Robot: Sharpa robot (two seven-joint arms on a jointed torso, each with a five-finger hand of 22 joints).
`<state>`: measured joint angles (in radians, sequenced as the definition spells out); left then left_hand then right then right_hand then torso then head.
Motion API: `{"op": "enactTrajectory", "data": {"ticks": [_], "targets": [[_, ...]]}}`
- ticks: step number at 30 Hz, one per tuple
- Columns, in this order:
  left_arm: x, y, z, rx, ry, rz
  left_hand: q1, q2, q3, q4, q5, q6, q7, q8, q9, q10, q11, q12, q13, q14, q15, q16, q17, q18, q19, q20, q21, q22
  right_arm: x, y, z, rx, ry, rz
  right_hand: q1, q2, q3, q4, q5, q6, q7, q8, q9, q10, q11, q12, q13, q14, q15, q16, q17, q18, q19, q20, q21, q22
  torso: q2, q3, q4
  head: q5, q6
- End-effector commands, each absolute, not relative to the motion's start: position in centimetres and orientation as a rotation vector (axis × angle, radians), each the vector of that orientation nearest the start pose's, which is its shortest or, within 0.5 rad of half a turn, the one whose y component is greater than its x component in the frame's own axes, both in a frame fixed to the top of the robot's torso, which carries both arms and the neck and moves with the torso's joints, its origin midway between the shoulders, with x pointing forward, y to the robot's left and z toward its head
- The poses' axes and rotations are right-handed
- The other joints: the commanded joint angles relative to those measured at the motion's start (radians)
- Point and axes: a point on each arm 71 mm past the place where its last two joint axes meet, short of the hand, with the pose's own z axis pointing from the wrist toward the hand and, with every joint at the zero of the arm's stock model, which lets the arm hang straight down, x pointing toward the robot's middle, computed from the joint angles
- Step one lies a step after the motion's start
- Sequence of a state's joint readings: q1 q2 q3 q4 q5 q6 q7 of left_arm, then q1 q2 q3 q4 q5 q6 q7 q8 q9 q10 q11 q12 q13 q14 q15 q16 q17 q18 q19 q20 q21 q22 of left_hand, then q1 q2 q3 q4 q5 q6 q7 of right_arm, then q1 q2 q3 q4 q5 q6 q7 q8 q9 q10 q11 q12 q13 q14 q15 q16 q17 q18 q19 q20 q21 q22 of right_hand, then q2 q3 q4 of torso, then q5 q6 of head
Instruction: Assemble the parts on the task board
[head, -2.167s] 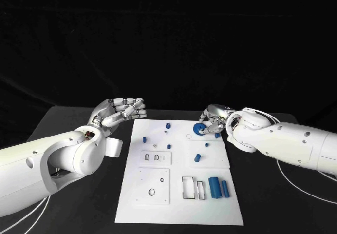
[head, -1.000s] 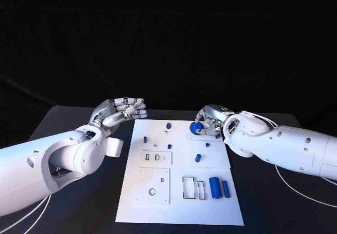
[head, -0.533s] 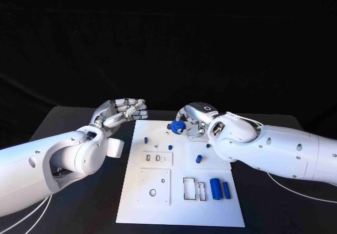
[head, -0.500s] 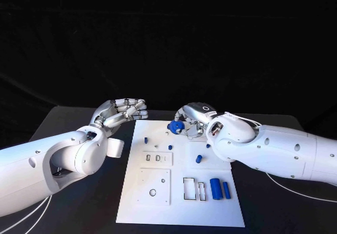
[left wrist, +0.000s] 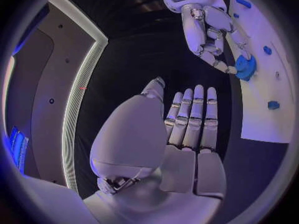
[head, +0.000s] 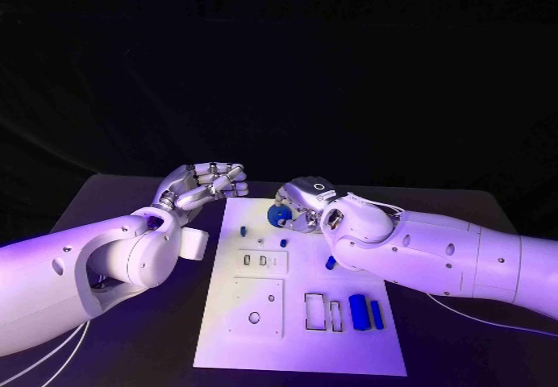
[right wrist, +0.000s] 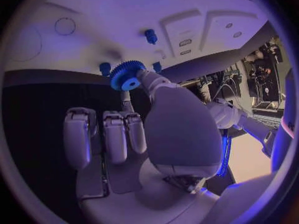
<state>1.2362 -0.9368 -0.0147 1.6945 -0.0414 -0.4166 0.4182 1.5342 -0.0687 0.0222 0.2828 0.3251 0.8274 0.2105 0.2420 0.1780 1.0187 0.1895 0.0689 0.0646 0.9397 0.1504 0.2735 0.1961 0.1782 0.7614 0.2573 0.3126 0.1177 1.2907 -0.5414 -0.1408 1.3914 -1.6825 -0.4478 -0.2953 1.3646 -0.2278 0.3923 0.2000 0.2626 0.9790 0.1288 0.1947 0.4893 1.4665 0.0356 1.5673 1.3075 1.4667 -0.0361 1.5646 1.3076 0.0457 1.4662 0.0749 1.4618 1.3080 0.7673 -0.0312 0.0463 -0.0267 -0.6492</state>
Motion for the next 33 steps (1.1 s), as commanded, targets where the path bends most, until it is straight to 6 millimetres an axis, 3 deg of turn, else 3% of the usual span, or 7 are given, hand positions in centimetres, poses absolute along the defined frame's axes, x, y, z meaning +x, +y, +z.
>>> {"op": "enactTrajectory", "data": {"ticks": [1, 10, 14, 19, 23, 28, 33], "targets": [[46.6, 20.7, -13.5, -1.018, 1.336, -1.58, -0.004, -0.003, -0.004, -0.001, -0.005, -0.009, 0.013, -0.005, 0.0, -0.007, -0.002, -0.005, 0.001, -0.008, 0.0, -0.007, 0.001, 0.003, 0.005, 0.002, -0.004, -0.001, 50.5, -8.7, -17.1, -0.366, 1.466, 0.516, -0.011, -0.002, 0.006, 0.001, -0.007, 0.028, -0.022, 0.002, 0.001, 0.104, -0.007, 0.003, 0.263, 0.104, -0.007, 0.006, 0.263, -0.013, 0.036, -0.008, 0.006, 0.173, 0.0, 0.0007, -0.0007, 0.0, -0.002], [46.6, 20.8, -13.5, -1.019, 1.339, -1.58, -0.004, -0.003, -0.004, -0.001, -0.005, -0.009, 0.013, -0.005, 0.0, -0.007, -0.001, -0.005, 0.001, -0.009, 0.0, -0.008, 0.001, 0.003, 0.005, 0.002, -0.005, -0.001, 51.1, -8.3, -17.8, -0.378, 1.487, 0.496, -0.018, -0.007, 0.005, 0.002, -0.014, 0.026, -0.021, 0.0, 0.001, 0.104, -0.006, 0.003, 0.263, 0.104, -0.007, 0.006, 0.263, -0.013, 0.036, -0.008, 0.005, 0.173, -0.001, 0.0006, 0.0006, 0.003, -0.007], [46.6, 20.8, -13.5, -1.02, 1.34, -1.58, -0.004, -0.003, -0.004, -0.001, -0.005, -0.009, 0.013, -0.005, 0.0, -0.007, -0.001, -0.005, 0.001, -0.009, 0.0, -0.008, 0.001, 0.003, 0.005, 0.002, -0.005, -0.001, 51.2, -8.1, -18.0, -0.384, 1.491, 0.492, -0.02, -0.01, 0.005, 0.002, -0.017, 0.024, -0.021, -0.002, 0.001, 0.104, -0.005, 0.003, 0.263, 0.104, -0.008, 0.006, 0.263, -0.013, 0.036, -0.009, 0.005, 0.173, 0.0, 0.0024, -0.0004, 0.007, -0.01], [46.6, 20.8, -13.5, -1.02, 1.341, -1.58, -0.004, -0.003, -0.004, -0.001, -0.005, -0.009, 0.013, -0.005, 0.0, -0.007, -0.001, -0.005, 0.001, -0.009, 0.0, -0.008, 0.001, 0.003, 0.005, 0.002, -0.005, -0.001, 51.3, -7.9, -18.2, -0.391, 1.5, 0.488, -0.025, -0.013, 0.003, 0.004, -0.023, 0.022, -0.02, -0.004, 0.001, 0.104, -0.004, 0.003, 0.263, 0.104, -0.008, 0.006, 0.263, -0.014, 0.036, -0.009, 0.005, 0.174, 0.0, 0.0003, -0.0022, 0.008, -0.01], [46.6, 20.7, -13.5, -1.02, 1.342, -1.581, -0.004, -0.003, -0.004, -0.001, -0.005, -0.009, 0.013, -0.005, 0.0, -0.007, -0.001, -0.005, 0.001, -0.009, 0.0, -0.008, 0.001, 0.003, 0.005, 0.002, -0.005, -0.001, 51.4, -7.9, -18.3, -0.39, 1.504, 0.484, -0.033, -0.016, 0.0, 0.007, -0.035, 0.017, -0.018, -0.008, 0.0, 0.104, -0.003, 0.003, 0.263, 0.104, -0.007, 0.006, 0.263, -0.013, 0.036, -0.009, 0.005, 0.174, 0.0, 0.002, -0.0028, 0.009, -0.011], [46.6, 20.8, -13.5, -1.02, 1.342, -1.58, -0.004, -0.003, -0.004, -0.001, -0.005, -0.009, 0.013, -0.005, 0.0, -0.007, -0.001, -0.005, 0.001, -0.009, 0.0, -0.008, 0.001, 0.003, 0.005, 0.002, -0.005, -0.001, 51.6, -8.1, -18.3, -0.379, 1.5, 0.481, -0.051, -0.021, -0.023, 0.019, -0.089, -0.035, -0.002, -0.044, -0.018, 0.1, 0.011, -0.002, 0.257, 0.104, 0.001, 0.006, 0.262, -0.013, 0.034, -0.003, 0.001, 0.173, 0.0, 0.002, -0.0032, 0.009, -0.009], [46.6, 20.8, -13.5, -1.02, 1.342, -1.58, -0.004, -0.003, -0.004, -0.001, -0.005, -0.009, 0.013, -0.005, 0.0, -0.007, -0.001, -0.005, 0.001, -0.009, 0.0, -0.008, 0.001, 0.003, 0.005, 0.002, -0.005, -0.001, 51.8, -8.2, -18.3, -0.367, 1.508, 0.479, -0.061, -0.017, -0.058, 0.035, -0.111, -0.09, 0.012, -0.078, -0.041, 0.089, 0.022, -0.018, 0.242, 0.104, 0.02, 0.006, 0.261, -0.013, 0.033, 0.012, -0.002, 0.173, 0.0, 0.0021, -0.002, 0.006, -0.008]]}}
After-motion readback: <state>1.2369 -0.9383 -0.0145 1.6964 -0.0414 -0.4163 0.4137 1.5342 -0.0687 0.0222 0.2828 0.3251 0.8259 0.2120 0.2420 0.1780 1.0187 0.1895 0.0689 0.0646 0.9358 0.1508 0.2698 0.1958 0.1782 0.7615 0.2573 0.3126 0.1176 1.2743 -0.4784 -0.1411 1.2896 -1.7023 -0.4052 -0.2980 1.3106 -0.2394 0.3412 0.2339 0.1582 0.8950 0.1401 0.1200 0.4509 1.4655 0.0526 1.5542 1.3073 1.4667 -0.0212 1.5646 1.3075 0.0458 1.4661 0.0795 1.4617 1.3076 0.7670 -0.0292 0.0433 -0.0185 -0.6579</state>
